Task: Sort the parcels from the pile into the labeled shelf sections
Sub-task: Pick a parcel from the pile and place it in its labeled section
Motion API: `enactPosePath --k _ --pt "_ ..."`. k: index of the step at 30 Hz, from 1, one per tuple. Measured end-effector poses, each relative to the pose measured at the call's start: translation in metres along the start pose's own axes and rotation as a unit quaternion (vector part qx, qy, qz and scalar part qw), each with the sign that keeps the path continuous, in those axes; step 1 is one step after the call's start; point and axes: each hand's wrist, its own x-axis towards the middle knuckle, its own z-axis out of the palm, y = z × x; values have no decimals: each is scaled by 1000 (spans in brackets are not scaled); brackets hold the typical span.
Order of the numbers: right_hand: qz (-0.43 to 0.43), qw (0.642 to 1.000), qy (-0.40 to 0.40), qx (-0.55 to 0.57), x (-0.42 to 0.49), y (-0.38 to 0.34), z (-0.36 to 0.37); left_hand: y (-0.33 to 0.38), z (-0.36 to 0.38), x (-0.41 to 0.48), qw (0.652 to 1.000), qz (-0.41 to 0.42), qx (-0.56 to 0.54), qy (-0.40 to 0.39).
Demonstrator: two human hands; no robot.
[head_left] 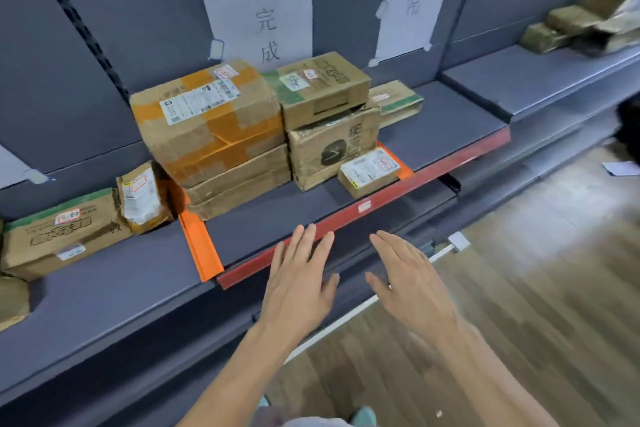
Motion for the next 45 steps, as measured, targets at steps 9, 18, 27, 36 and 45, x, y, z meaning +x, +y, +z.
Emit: enactPosePath --k 9,18,27,36,45 --pt "117 992 36 11 -43 107 -41 106 30 61 992 112 4 -60" --pt "214 975 52 12 -32 207 -61 188 74 170 972 214 10 -99" --pt "313 948 53 -6 14 298 -90 250 97 290 953 272 -16 -134" --pt "332 941 58 0 48 379 -109 309 117 368 944 300 -18 -133" --pt "310 949 62 -6 70 525 -163 428 153 447 952 275 -26 -133"
